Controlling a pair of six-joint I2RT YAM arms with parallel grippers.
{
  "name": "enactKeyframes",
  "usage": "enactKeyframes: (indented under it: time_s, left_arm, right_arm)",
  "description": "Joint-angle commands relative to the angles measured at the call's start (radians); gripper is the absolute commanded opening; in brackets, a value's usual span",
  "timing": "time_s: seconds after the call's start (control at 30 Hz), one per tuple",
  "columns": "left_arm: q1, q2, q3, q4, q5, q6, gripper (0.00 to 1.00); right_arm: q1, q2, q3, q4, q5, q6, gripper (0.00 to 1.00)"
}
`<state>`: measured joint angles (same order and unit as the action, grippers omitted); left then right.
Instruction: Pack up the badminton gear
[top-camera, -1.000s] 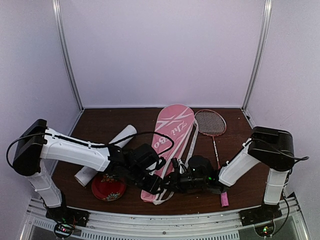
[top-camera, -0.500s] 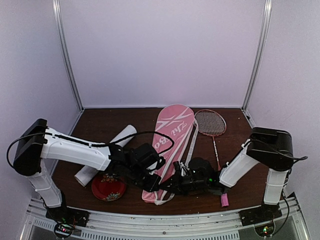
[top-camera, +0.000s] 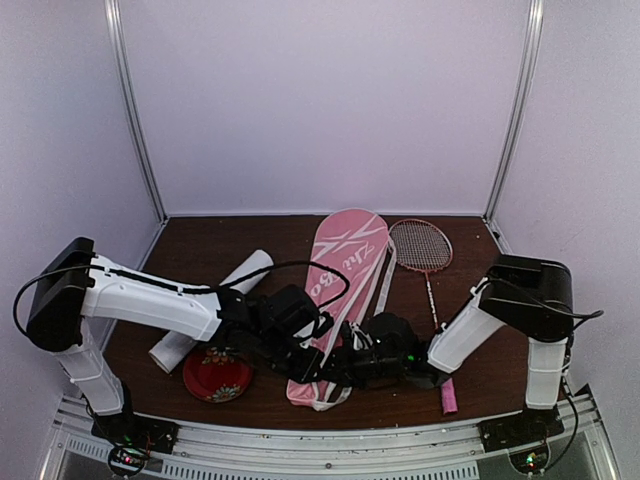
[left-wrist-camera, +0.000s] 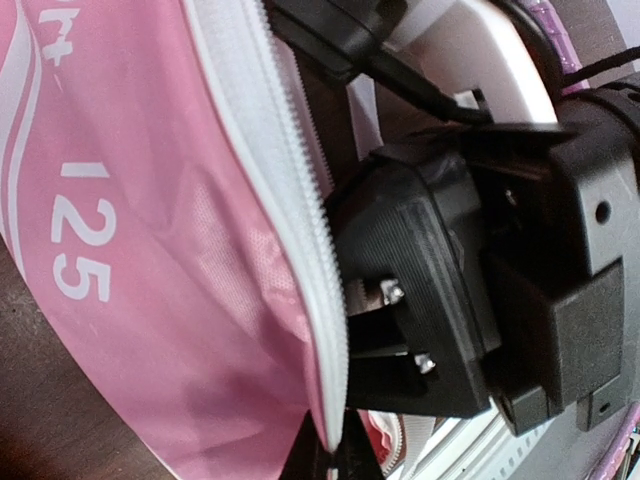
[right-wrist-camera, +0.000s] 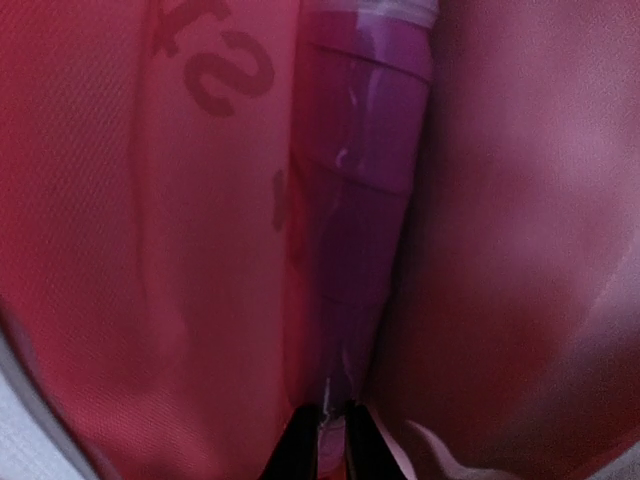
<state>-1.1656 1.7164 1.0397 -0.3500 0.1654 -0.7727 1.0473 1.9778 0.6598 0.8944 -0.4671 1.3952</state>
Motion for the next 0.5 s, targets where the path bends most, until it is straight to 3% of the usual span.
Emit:
enactKeyframes:
  time_s: [0.0, 0.1, 0.27, 0.47]
  left_arm:
    - [-0.008, -0.029, -0.015, 0.106, 0.066, -0.003, 0.0]
    - [-0.006, -0.033, -0.027, 0.107, 0.055, -0.011, 0.0]
    - [0.003, -0.027, -0.033, 0.11, 0.039, -0.017, 0.0]
    - [0.019, -0.025, -0.029, 0.118, 0.039, -0.008, 0.0]
  right_arm:
    - [0.002, 0.023, 0.031, 0.103, 0.015, 0.018, 0.13]
    - [0.0, -0.031, -0.015, 0.089, 0.051, -0.014, 0.13]
    - [-0.01, -0.222, -0.094, -0.106, 0.126, -0.141, 0.2]
    - [-0.033, -0.5, -0.113, -0.583, 0.227, -0.347, 0.34]
